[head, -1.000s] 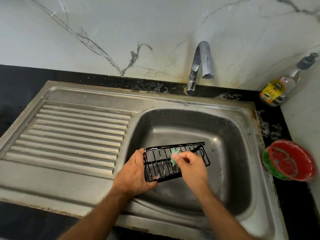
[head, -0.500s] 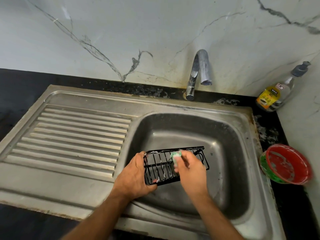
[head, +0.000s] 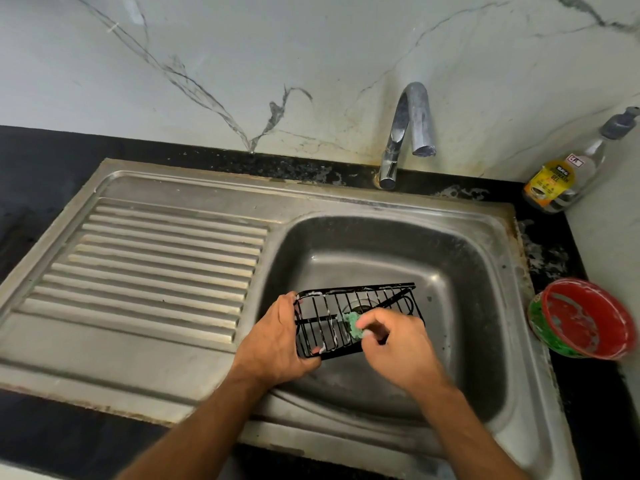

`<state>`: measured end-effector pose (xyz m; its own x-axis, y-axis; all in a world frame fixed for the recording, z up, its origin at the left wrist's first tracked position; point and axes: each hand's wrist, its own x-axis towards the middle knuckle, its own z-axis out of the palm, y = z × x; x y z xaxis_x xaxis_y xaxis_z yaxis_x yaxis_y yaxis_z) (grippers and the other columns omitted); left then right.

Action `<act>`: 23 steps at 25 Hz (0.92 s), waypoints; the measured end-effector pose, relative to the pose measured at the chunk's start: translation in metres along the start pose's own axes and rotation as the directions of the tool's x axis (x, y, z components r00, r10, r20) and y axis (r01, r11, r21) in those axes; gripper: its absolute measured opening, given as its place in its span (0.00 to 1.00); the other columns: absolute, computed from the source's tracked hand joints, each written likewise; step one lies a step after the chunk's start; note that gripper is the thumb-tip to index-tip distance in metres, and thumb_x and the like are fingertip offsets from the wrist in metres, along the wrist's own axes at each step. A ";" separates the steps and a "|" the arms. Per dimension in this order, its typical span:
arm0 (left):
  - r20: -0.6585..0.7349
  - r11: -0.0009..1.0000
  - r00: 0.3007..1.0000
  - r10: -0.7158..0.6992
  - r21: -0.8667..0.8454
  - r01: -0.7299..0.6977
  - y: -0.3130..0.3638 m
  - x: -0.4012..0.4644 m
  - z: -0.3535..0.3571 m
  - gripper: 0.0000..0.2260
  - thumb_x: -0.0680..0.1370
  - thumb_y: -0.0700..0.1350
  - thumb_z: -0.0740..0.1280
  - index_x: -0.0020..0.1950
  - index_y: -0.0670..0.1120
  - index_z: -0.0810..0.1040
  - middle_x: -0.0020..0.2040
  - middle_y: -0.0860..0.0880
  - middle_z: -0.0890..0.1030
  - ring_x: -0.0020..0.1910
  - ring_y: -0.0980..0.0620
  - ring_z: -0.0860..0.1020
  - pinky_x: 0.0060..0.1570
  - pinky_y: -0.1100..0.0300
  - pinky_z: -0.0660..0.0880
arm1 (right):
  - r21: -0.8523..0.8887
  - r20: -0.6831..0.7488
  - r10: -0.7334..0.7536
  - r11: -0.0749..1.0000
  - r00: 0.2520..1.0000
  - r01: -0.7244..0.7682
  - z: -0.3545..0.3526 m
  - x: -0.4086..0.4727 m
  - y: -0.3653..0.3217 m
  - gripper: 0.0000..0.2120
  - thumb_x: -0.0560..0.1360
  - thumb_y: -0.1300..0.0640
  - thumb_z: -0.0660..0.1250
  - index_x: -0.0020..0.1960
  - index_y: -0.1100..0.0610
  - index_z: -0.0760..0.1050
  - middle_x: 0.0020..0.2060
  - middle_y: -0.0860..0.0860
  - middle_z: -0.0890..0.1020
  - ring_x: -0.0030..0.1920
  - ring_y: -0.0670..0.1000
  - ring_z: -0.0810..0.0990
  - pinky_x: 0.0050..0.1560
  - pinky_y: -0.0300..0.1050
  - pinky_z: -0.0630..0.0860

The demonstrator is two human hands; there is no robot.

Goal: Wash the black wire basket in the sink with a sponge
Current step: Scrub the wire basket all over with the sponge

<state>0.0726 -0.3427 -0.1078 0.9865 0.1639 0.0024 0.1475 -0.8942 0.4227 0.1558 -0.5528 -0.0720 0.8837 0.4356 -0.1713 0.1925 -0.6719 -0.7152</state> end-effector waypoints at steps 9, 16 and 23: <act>0.052 1.000 0.998 -0.023 -0.011 0.023 0.005 0.001 -0.007 0.47 0.64 0.67 0.68 0.75 0.40 0.63 0.63 0.48 0.73 0.64 0.50 0.75 0.66 0.64 0.69 | 0.190 0.054 0.321 0.927 0.946 -0.325 -0.017 0.017 -0.025 0.15 0.73 0.61 0.73 0.58 0.49 0.83 0.42 0.42 0.84 0.37 0.36 0.81 0.39 0.28 0.73; 0.063 0.999 0.997 -0.033 -0.031 0.035 0.003 0.001 -0.005 0.48 0.64 0.62 0.75 0.76 0.40 0.62 0.66 0.48 0.73 0.67 0.51 0.73 0.68 0.65 0.66 | 0.144 -0.139 0.237 0.966 0.962 -0.217 -0.023 0.025 -0.020 0.08 0.74 0.56 0.74 0.51 0.47 0.85 0.47 0.41 0.86 0.43 0.37 0.82 0.50 0.32 0.76; 0.045 0.999 0.999 -0.031 -0.035 0.032 0.003 0.001 -0.005 0.47 0.65 0.62 0.75 0.76 0.41 0.61 0.66 0.48 0.72 0.68 0.50 0.72 0.68 0.63 0.67 | -0.205 -0.061 0.250 0.944 0.966 -0.257 -0.004 0.009 -0.026 0.08 0.77 0.58 0.65 0.44 0.50 0.82 0.40 0.44 0.84 0.43 0.47 0.81 0.48 0.43 0.80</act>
<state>0.0735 -0.3431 -0.1015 0.9837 0.1723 -0.0512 0.1766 -0.8735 0.4538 0.1602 -0.5336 -0.0522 0.9282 0.2164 -0.3028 0.0420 -0.8693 -0.4925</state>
